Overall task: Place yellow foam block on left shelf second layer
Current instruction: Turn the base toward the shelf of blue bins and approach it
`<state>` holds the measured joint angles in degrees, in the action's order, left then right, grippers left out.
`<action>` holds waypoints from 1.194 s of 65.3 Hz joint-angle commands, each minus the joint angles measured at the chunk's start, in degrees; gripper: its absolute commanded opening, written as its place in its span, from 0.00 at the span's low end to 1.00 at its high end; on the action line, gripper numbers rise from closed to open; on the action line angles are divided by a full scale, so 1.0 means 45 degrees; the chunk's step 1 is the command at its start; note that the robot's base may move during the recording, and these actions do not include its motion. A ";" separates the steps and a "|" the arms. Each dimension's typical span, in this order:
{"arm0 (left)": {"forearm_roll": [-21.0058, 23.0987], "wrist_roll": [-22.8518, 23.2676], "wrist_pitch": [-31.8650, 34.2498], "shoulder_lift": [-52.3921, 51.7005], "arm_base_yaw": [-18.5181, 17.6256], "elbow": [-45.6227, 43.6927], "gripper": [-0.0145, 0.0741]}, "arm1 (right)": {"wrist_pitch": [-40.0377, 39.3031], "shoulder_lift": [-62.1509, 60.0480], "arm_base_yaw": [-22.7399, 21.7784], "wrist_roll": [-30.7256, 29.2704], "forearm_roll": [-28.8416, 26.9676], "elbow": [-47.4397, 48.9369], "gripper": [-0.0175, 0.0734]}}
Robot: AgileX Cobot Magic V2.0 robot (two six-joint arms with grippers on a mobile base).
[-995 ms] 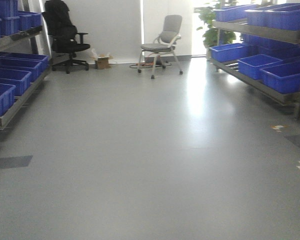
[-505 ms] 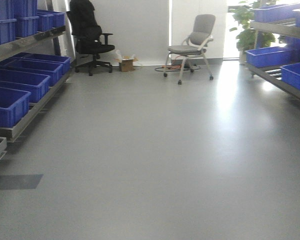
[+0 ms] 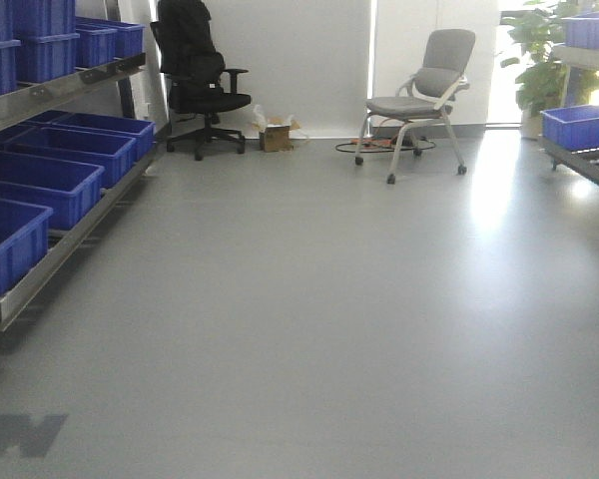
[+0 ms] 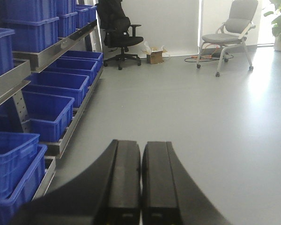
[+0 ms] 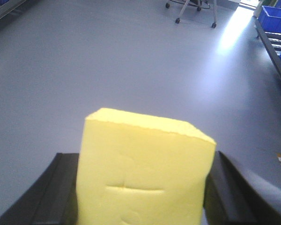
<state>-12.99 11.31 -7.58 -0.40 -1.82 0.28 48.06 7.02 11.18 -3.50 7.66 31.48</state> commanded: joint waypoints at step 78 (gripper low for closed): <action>0.0039 0.0050 0.1116 -0.0146 -0.0072 0.0328 0.32 | -0.1007 0.0236 0.0014 -0.0100 0.0236 0.0361 0.55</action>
<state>-12.99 11.31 -7.58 -0.40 -1.82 0.28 48.12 7.02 11.18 -3.50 7.95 31.48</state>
